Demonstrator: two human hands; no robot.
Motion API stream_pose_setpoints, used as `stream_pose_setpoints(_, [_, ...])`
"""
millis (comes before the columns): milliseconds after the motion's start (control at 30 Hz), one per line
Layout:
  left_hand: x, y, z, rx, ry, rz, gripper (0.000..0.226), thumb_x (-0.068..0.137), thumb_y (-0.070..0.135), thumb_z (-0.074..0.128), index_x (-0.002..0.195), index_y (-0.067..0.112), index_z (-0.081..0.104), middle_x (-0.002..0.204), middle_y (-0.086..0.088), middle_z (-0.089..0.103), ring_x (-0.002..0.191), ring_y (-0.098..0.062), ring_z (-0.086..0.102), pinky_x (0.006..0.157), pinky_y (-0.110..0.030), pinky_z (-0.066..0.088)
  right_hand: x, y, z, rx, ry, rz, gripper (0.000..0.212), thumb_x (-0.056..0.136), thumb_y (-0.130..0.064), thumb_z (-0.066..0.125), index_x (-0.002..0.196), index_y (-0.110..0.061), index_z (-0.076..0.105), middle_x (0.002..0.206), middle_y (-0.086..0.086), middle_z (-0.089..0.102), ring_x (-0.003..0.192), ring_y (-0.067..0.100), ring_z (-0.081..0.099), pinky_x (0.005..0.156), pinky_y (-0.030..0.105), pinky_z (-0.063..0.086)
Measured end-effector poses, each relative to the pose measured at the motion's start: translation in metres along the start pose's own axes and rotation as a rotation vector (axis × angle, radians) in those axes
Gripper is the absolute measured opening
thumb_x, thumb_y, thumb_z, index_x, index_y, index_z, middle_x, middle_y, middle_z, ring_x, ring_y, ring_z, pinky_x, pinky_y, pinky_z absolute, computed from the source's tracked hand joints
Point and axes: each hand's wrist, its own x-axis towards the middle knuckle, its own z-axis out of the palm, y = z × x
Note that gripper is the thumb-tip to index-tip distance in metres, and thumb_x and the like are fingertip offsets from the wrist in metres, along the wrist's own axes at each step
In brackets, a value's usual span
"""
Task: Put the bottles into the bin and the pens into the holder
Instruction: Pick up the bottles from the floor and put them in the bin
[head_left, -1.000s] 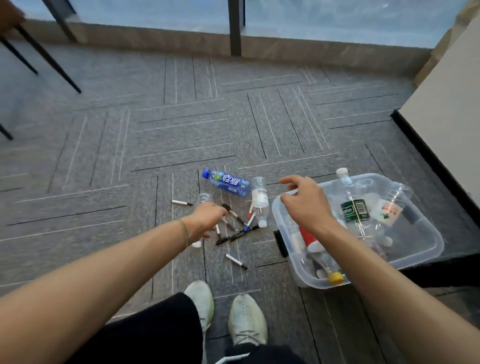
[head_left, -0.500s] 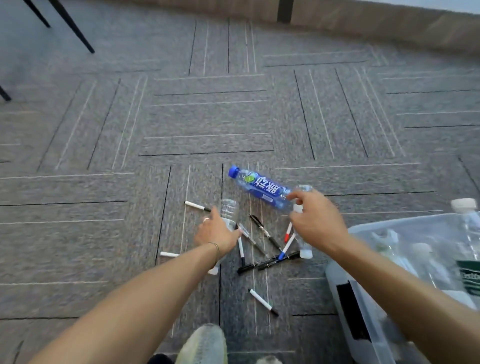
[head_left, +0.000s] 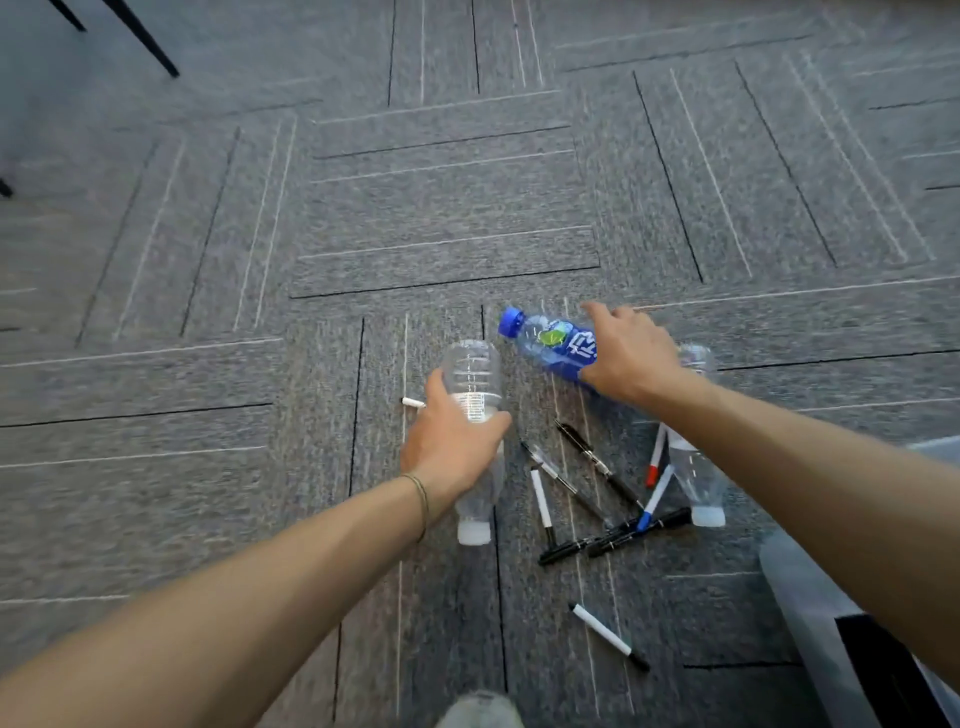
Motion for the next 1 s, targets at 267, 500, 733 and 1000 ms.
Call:
stream_pose_setpoints(267, [-0.024, 0.007, -0.053, -0.224, -0.002, -0.005, 0.085, 0.090, 0.038, 0.075, 0.157, 0.026, 0.024, 0.097, 0.020, 0.055, 0.078, -0.004, 0.059, 0.057, -0.020, 0.041, -0.009, -0.021, 0.004, 0.065, -0.010, 0.054, 0.068, 0.084, -0.048, 0.072, 0.139, -0.021, 0.042, 0.118, 0.012, 0.065, 0.106, 0.035, 0.063, 0.080, 0.043, 0.053])
stream_pose_setpoints(500, [-0.097, 0.069, -0.052, -0.350, -0.052, 0.007, 0.092, 0.086, 0.036, 0.079, 0.158, 0.025, 0.024, 0.151, -0.007, 0.047, 0.126, -0.029, 0.053, 0.103, -0.042, 0.046, -0.135, -0.010, -0.109, 0.459, 0.117, 0.104, 0.088, 0.068, -0.045, 0.079, 0.146, -0.029, 0.041, 0.125, 0.007, 0.064, 0.113, 0.030, 0.063, 0.091, 0.042, 0.053])
stream_pose_setpoints(733, [-0.207, 0.176, -0.016, -0.465, -0.206, 0.077, 0.111, 0.062, 0.050, 0.085, 0.154, 0.029, 0.026, 0.142, -0.009, 0.055, 0.115, -0.029, 0.063, 0.093, -0.053, 0.057, -0.292, 0.119, -0.209, 0.567, 0.306, 0.288, 0.089, 0.069, -0.035, 0.085, 0.148, -0.031, 0.043, 0.122, 0.002, 0.069, 0.111, 0.025, 0.065, 0.090, 0.036, 0.052])
stream_pose_setpoints(1000, [-0.284, 0.232, 0.046, -0.375, -0.420, 0.145, 0.092, 0.062, 0.043, 0.084, 0.139, 0.023, 0.038, 0.116, -0.004, 0.069, 0.098, -0.021, 0.069, 0.082, -0.047, 0.059, -0.381, 0.241, -0.197, 0.541, 0.249, 0.643, 0.068, 0.070, -0.036, 0.085, 0.131, -0.029, 0.055, 0.113, 0.001, 0.069, 0.101, 0.026, 0.066, 0.083, 0.037, 0.051])
